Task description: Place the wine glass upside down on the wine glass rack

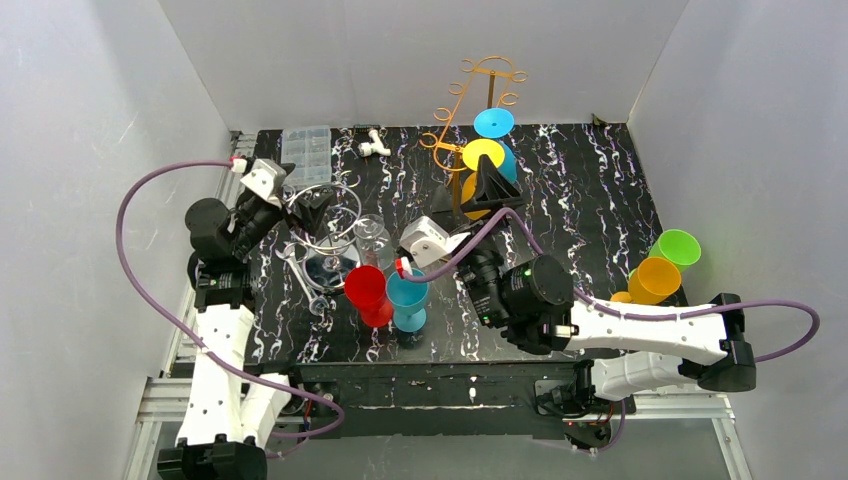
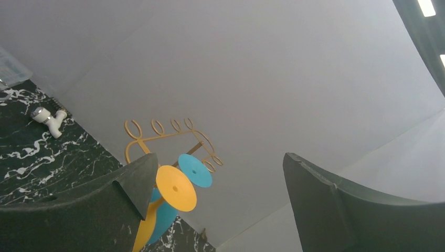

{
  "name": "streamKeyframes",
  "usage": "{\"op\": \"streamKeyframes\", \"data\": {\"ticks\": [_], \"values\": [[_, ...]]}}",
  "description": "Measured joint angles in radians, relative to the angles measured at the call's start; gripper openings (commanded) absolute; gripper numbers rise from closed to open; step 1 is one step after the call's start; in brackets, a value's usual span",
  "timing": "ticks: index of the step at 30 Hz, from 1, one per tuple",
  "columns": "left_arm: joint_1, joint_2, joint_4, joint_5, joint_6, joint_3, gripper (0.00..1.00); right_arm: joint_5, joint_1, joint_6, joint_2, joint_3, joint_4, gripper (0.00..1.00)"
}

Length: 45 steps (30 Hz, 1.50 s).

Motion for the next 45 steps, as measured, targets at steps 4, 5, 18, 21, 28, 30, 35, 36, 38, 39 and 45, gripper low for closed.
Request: {"op": "streamKeyframes", "data": {"ticks": [4, 5, 18, 21, 28, 30, 35, 36, 38, 39, 45], "values": [[0.002, 0.000, -0.089, -0.012, -0.011, 0.068, 0.98, 0.020, 0.000, 0.075, 0.000, 0.009, -0.086, 0.98], [0.002, 0.001, -0.120, -0.013, -0.011, 0.093, 0.98, 0.026, 0.000, 0.109, -0.001, 0.018, -0.129, 0.98], [0.002, 0.002, -0.550, -0.098, -0.017, 0.527, 0.98, -0.063, 0.000, 1.062, 0.019, 0.258, -1.116, 0.98], [0.002, -0.011, -0.611, -0.107, -0.034, 0.596, 0.98, -0.129, 0.000, 1.270, 0.083, 0.235, -1.290, 0.98], [0.002, -0.069, -0.679, -0.076, -0.072, 0.649, 0.98, -0.216, -0.018, 1.500, 0.134, 0.097, -1.425, 0.92], [0.002, -0.077, -0.693, -0.064, -0.074, 0.653, 0.98, -0.218, -0.034, 1.530, 0.127, 0.097, -1.407, 0.91], [0.002, -0.081, -0.720, -0.038, -0.072, 0.656, 0.98, -0.256, -0.101, 1.596, 0.104, 0.084, -1.334, 0.88], [0.002, -0.081, -0.723, -0.032, -0.070, 0.656, 0.98, -0.275, -0.123, 1.611, 0.103, 0.080, -1.323, 0.87], [0.002, -0.081, -0.729, -0.023, -0.068, 0.656, 0.98, -0.311, -0.164, 1.638, 0.106, 0.072, -1.308, 0.86], [0.002, -0.082, -0.732, -0.020, -0.067, 0.656, 0.98, -0.330, -0.183, 1.651, 0.108, 0.069, -1.303, 0.86], [0.002, -0.082, -0.739, -0.006, -0.066, 0.657, 0.98, -0.428, -0.223, 1.721, 0.151, 0.061, -1.286, 0.85]]}}
